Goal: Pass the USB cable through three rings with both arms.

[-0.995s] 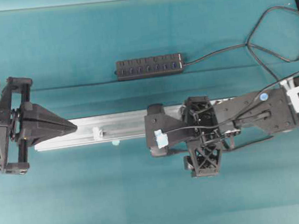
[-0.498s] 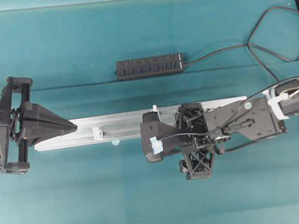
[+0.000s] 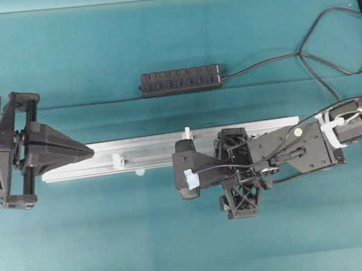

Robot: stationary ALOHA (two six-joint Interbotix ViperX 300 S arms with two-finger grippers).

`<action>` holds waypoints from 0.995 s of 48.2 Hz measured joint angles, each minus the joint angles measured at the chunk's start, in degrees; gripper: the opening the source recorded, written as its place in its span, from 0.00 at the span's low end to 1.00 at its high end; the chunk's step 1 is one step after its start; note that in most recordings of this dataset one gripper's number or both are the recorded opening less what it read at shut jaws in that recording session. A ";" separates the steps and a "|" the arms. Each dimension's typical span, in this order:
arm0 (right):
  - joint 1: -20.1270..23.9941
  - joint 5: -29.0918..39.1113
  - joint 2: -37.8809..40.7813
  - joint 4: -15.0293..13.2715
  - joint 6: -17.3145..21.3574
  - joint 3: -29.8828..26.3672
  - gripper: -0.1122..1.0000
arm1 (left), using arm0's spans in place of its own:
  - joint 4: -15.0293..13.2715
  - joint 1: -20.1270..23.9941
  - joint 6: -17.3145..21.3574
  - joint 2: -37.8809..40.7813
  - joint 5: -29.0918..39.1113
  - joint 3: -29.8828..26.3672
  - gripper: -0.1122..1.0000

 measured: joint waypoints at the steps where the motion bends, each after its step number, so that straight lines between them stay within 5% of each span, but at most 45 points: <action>1: 0.00 0.00 0.09 0.00 0.09 0.09 0.57 | 0.00 0.00 0.00 0.09 -0.09 0.09 0.11; 25: 0.26 -0.09 0.79 0.09 0.09 0.00 0.41 | 0.00 0.26 0.00 0.09 0.00 0.00 0.11; 38: 0.44 0.18 0.97 0.18 0.09 -0.09 0.15 | 0.00 0.26 0.00 0.09 -0.09 0.00 0.11; 48: 0.44 0.18 1.05 0.18 0.09 -0.18 0.04 | 0.00 0.35 0.00 0.18 -0.09 0.09 0.11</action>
